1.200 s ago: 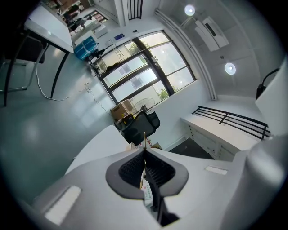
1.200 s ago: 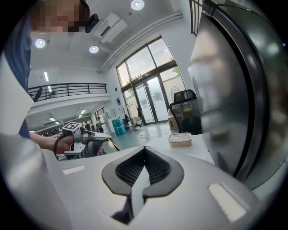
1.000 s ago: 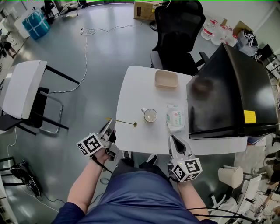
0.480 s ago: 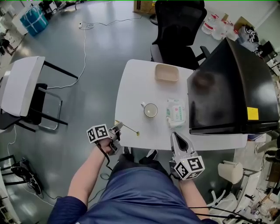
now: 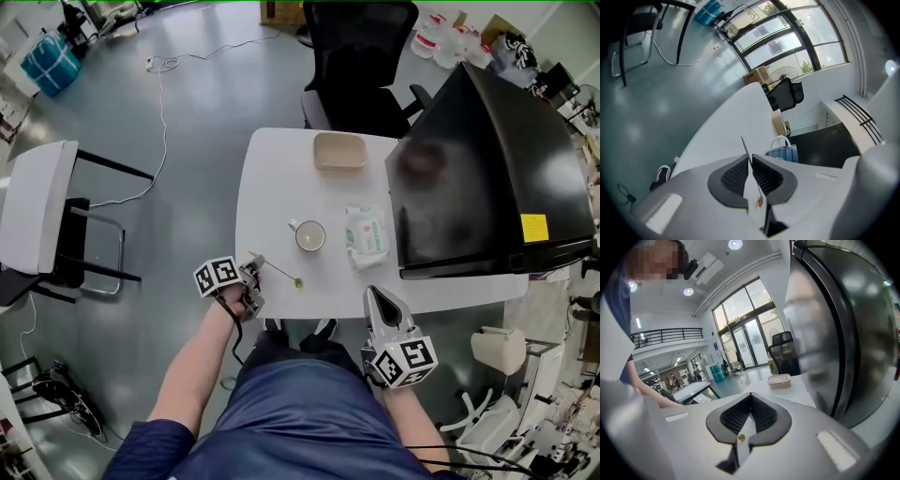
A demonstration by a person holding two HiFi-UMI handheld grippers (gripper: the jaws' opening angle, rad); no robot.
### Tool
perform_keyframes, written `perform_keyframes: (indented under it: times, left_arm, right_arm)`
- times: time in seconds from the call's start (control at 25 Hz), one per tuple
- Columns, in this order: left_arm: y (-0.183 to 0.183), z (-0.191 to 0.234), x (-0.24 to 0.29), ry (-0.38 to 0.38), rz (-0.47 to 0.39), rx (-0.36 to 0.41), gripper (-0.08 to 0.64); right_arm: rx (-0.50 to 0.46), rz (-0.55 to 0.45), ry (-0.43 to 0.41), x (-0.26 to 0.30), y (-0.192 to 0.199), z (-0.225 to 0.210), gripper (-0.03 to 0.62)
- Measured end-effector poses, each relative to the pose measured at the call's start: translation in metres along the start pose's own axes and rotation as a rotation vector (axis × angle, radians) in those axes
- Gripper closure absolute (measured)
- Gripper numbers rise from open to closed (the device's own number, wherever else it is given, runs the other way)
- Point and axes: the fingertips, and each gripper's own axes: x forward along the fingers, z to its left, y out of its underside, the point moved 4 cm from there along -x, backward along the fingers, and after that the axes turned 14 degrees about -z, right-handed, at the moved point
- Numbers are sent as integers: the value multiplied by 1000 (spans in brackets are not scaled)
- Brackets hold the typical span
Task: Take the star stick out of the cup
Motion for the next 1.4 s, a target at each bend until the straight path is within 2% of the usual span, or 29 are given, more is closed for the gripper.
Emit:
perform_keyframes:
  times: [0.36,0.6,0.64,0.76,0.84,1.2,1.4]
  left_arm:
    - [4,9,10,-54,8,-12,541]
    - [2,7,9,-76,-7,13,541]
    - [2,6,8,-78,-10,19,534]
    - [3,-1,7,-75,-15,28,435]
    - [3,-4,6,-74,-14,28,402]
    - [3,-18,-10,-56,-18,69,397]
    - [7,-19,-17,-86,13,106,397]
  right_arm:
    - [8,-24,45,-11,-1,-5,586]
    - [8,-30,47,-13,-3,-1,586]
    - [8,-33,45,-12,-2,-1,586]
    - [6,-36,37,-11,-2,0,586]
    - [6,-34,30,-9,-2,0,586]
    - [-8,-29,-12,1,-8,6,586]
    - [-15,-32,-33,6,-10,10,586]
